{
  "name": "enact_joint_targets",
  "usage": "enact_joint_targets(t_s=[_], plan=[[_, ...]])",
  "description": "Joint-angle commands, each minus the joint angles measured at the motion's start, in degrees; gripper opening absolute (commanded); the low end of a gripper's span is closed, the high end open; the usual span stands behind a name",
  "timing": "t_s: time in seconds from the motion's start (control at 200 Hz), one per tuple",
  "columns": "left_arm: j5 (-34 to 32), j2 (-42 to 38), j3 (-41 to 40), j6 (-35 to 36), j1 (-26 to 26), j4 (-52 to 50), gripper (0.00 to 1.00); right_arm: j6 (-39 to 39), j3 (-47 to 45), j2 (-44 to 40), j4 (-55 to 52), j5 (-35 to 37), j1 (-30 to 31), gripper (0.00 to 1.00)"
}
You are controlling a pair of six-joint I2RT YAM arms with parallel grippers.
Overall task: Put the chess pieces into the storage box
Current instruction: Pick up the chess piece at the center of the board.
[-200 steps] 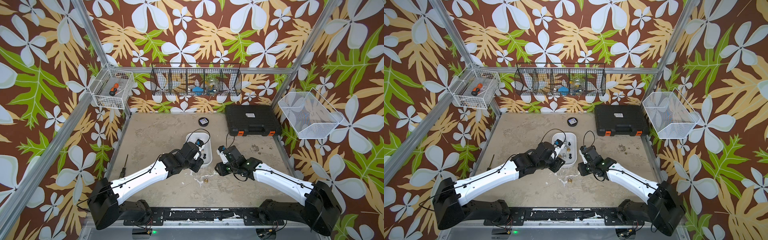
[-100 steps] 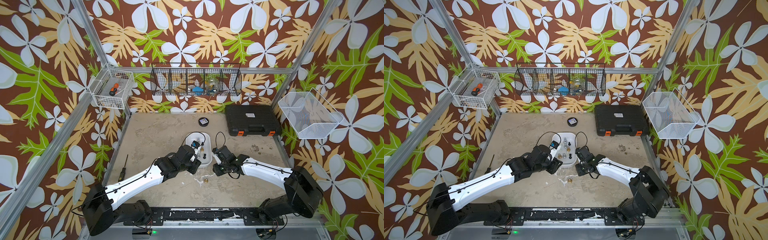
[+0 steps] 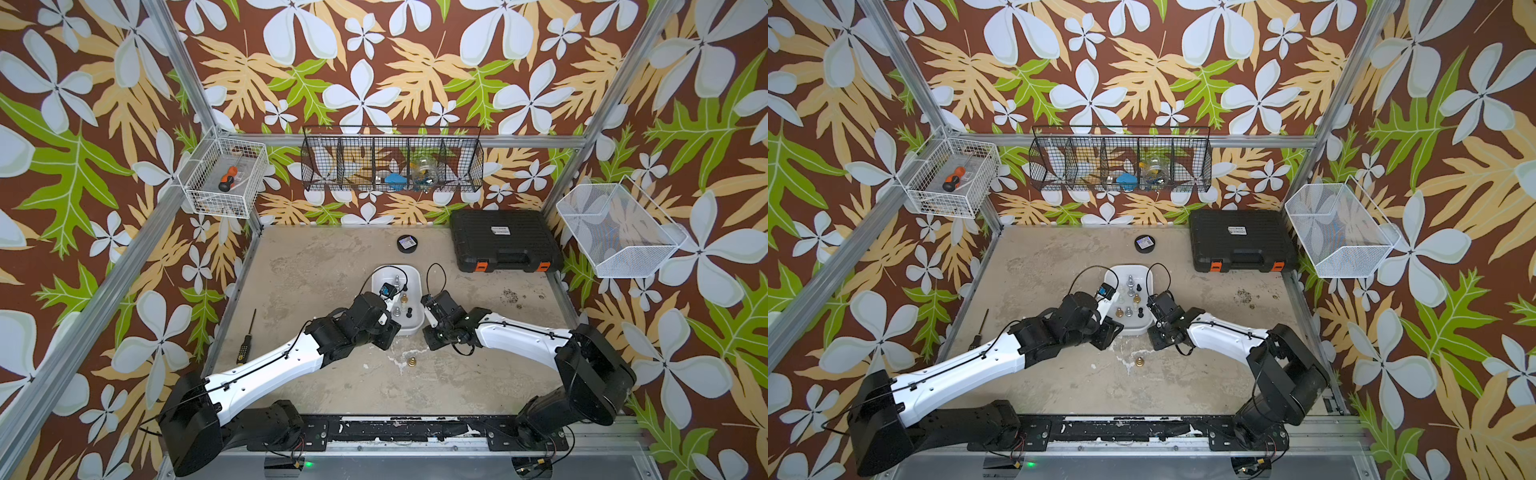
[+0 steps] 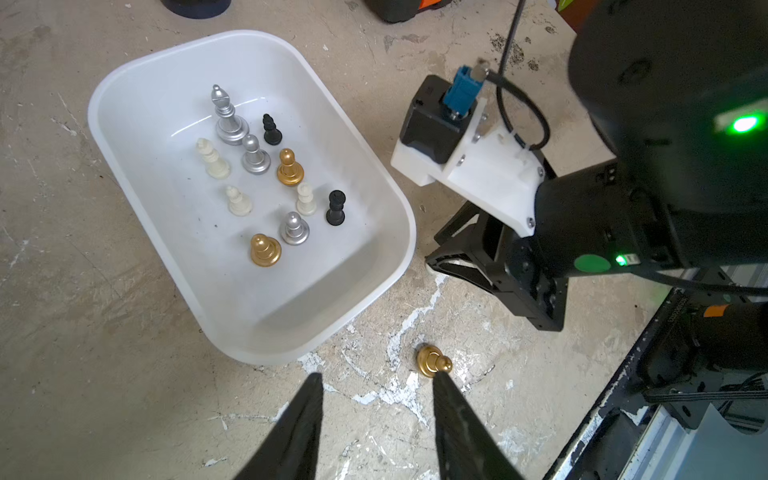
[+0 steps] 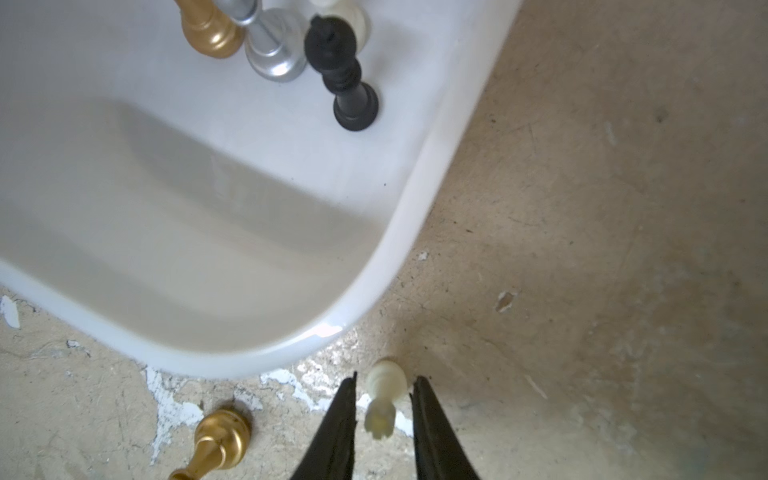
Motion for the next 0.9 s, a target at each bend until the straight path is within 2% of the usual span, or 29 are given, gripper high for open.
enact_joint_targets(t_s=[0.0,0.34,0.535,0.646,0.721,0.896], plan=[[-0.5,-0.2,-0.2,-0.7,0.1,0.7,0.46,-0.3,-0.1,-0.5,0.2,0.6,0.2,0.25],[-0.8,0.0,-0.4,-0.8,0.1,0.6,0.46,-0.1,-1.7,-1.0,0.8,0.8,0.4,0.25],[-0.8,0.0,-0.4,-0.9,0.2,0.5,0.46,-0.2,-1.8,-1.0,1.6,0.6,0.4,0.2],[-1.1,-0.3,-0.6,-0.8,0.2,0.6,0.46,-0.3,-1.5,-0.8,1.7,1.1,0.4,0.26],[-1.1,-0.3,-0.7,-0.8,0.2,0.5,0.46,-0.5,-1.2,-0.6,1.6,1.1,0.4,0.26],[-1.1,-0.1,-0.8,-0.7,0.1,0.4,0.46,-0.7,-1.0,0.0,1.8,1.0,0.5,0.22]])
